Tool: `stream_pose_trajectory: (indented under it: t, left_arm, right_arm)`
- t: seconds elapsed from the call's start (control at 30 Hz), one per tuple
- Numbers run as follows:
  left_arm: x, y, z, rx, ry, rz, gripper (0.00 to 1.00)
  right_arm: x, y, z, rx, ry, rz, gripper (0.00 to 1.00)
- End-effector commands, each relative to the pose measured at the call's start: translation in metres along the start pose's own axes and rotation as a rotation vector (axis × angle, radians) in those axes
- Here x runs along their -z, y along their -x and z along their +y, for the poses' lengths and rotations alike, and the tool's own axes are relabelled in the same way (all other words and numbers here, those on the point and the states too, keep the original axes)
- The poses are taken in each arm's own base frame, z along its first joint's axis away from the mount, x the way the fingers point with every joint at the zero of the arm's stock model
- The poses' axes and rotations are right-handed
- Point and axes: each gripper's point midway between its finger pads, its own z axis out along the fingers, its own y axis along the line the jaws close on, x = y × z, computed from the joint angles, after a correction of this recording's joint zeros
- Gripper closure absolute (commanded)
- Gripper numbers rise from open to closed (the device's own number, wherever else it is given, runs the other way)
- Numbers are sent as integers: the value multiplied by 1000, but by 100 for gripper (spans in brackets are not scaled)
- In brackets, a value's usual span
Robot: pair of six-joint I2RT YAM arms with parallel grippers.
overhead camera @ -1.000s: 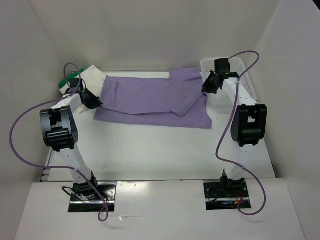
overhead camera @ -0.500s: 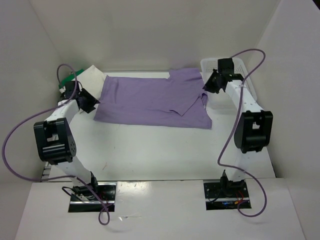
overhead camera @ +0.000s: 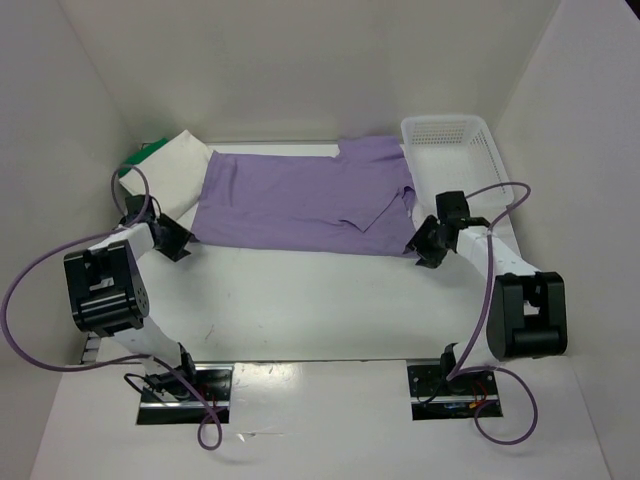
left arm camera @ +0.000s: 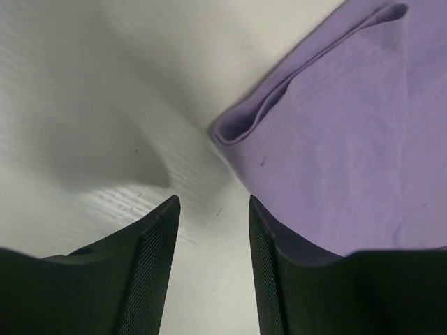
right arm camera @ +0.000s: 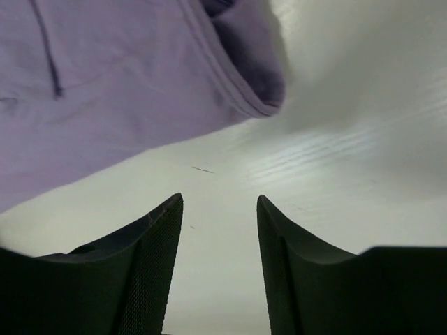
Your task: Fold and stack the t-shirts
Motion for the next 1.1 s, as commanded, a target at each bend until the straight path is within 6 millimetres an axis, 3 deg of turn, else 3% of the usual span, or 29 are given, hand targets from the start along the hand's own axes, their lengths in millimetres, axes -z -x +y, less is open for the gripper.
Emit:
stream_pose_trajectory:
  t: [0.0, 0.17, 0.3, 0.37, 0.47, 0.5, 0.6, 0.7, 0.83, 0.87, 1.07]
  left_arm:
    - [-11, 8, -15, 26, -63, -9, 48]
    - [-29, 9, -19, 48, -83, 17, 58]
    - [-31, 11, -21, 46, -89, 13, 65]
    - [-32, 13, -19, 46, -81, 6, 74]
    - [-33, 11, -18, 46, -81, 6, 84]
    - [-34, 8, -14, 49, -74, 13, 90]
    - [-30, 3, -12, 49, -73, 14, 96]
    - [-22, -1, -7, 31, -57, 18, 100]
    - [-2, -12, -1, 29, -60, 25, 100]
    - [2, -25, 7, 25, -51, 51, 100]
    - [46, -45, 22, 26, -63, 105, 100]
  right_arm:
    - [-7, 12, -2, -51, 7, -60, 47]
    - [-24, 27, -28, -97, -91, -108, 45]
    - [-40, 39, -33, -132, -118, -143, 45]
    - [-46, 42, -32, -143, -120, -141, 45]
    - [-61, 40, -35, -166, -138, -121, 54]
    - [-61, 43, -30, -182, -116, -129, 65]
    - [-65, 44, -27, -195, -102, -130, 88]
    - [-55, 45, -27, -205, -109, -141, 100]
    - [-23, 38, -38, -222, -116, -160, 100]
    - [-5, 33, -35, -221, -98, -164, 100]
    - [59, 15, -53, -301, -52, -151, 100]
